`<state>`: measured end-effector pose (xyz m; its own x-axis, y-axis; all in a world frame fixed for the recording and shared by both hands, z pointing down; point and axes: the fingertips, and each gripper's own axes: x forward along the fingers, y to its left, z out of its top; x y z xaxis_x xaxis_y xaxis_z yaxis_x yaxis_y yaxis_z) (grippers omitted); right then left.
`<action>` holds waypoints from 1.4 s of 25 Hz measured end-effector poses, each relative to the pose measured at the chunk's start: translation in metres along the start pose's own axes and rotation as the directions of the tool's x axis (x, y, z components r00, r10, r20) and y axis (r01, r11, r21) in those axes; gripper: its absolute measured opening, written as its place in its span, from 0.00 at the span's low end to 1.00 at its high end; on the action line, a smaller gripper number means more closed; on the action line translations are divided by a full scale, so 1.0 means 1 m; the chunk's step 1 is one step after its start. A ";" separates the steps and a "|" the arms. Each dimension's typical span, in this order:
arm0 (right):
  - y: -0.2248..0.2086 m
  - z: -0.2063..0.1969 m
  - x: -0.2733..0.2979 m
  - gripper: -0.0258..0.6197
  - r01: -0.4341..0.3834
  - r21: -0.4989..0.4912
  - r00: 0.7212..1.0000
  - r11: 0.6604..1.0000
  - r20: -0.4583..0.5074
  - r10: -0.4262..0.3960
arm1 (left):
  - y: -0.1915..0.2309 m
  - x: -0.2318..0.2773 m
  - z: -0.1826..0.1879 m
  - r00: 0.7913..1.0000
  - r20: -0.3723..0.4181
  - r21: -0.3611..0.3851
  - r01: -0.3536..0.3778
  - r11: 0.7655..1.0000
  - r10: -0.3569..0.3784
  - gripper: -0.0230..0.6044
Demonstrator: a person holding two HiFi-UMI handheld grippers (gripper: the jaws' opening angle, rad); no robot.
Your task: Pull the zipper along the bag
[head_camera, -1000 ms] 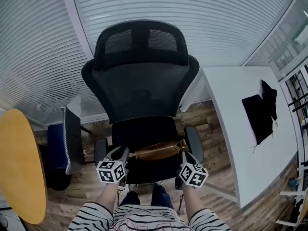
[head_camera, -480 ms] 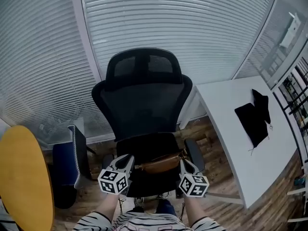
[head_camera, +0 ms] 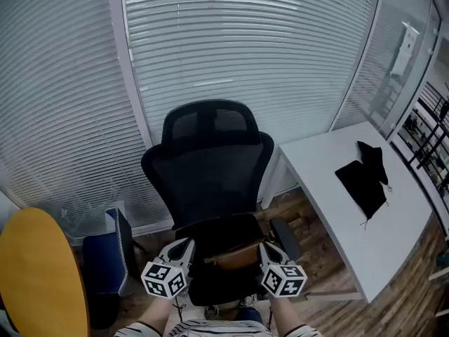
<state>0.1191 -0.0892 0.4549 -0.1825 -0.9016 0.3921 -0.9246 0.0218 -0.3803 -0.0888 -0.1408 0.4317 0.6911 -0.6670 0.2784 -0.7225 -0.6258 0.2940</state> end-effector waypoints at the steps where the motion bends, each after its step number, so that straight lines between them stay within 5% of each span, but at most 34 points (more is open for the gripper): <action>1: 0.005 0.004 -0.002 0.09 -0.003 -0.004 1.000 1.000 0.011 0.003 | 0.000 -0.002 0.004 1.000 0.003 0.007 0.004 1.000 -0.004 0.09; 19: 0.042 0.032 -0.025 0.09 -0.011 -0.035 0.993 0.999 0.119 0.015 | -0.004 -0.024 0.044 0.997 0.055 0.100 0.045 0.994 -0.051 0.09; 35: 0.038 0.029 -0.020 0.09 -0.007 -0.024 0.993 1.000 0.119 0.010 | -0.011 -0.015 0.038 0.996 0.036 0.114 0.073 0.991 -0.078 0.09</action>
<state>0.0975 -0.0825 0.4081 -0.1505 -0.9463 0.2862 -0.9310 0.0383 -0.3630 -0.0921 -0.1389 0.3897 0.7439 -0.6303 0.2220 -0.6677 -0.7151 0.2072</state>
